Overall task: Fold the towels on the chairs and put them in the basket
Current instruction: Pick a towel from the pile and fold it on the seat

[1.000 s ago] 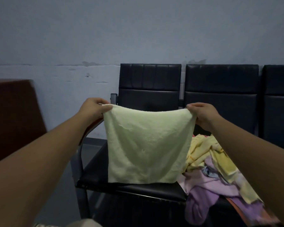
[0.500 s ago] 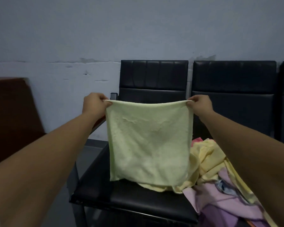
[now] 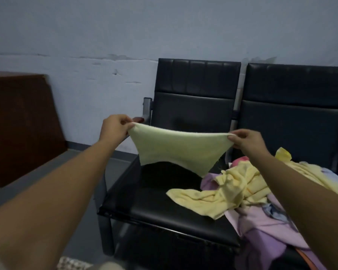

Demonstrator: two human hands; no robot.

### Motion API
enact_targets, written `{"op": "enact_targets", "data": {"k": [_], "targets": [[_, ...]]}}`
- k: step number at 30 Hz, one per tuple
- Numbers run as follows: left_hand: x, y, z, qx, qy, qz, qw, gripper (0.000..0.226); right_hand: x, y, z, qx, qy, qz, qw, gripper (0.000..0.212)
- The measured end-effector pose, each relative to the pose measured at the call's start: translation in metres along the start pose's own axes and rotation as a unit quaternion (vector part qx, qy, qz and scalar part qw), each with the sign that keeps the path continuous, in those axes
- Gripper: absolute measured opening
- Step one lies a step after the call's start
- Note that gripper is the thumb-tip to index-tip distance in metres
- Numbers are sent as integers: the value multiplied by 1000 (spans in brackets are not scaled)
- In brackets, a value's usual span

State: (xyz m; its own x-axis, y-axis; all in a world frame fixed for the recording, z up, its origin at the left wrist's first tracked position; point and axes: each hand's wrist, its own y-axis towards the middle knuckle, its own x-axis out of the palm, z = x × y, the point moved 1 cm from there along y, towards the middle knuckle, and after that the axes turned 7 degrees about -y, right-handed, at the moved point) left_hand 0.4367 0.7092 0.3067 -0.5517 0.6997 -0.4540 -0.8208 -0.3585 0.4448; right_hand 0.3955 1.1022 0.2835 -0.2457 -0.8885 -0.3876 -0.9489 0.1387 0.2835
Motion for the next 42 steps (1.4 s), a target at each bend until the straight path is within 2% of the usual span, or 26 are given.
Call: {"op": "enact_targets", "data": {"k": [6,12,16,20,24,26,37,39,42], "targets": [[9,-63,-67,-22,23,-112,993,13,21,-57,73,64,-22,-66,996,6],[6,-89,-102,-122,-72,-216,966,20,22,-65,80,133,-6,-157,978,7],[10,-96,-114,-142,-48,-245,958,18,22,-61,90,171,-25,-249,953,8],[28,-95,-135,-162,-49,-210,963,17,37,-51,103,136,-83,-236,959,8],[48,-77,-147,-131,0,-137,982,14,61,-28,114,66,-197,-177,962,13],[59,-60,-154,-124,-8,-115,986,14,74,-13,118,51,-210,-153,964,12],[134,39,-199,-164,8,-23,986,14,157,97,160,108,-189,-83,972,10],[147,45,-210,-180,-13,-7,984,15,173,101,175,122,-210,-80,967,17],[157,35,-226,-197,3,-33,980,39,191,83,183,78,-281,-61,955,35]]}}
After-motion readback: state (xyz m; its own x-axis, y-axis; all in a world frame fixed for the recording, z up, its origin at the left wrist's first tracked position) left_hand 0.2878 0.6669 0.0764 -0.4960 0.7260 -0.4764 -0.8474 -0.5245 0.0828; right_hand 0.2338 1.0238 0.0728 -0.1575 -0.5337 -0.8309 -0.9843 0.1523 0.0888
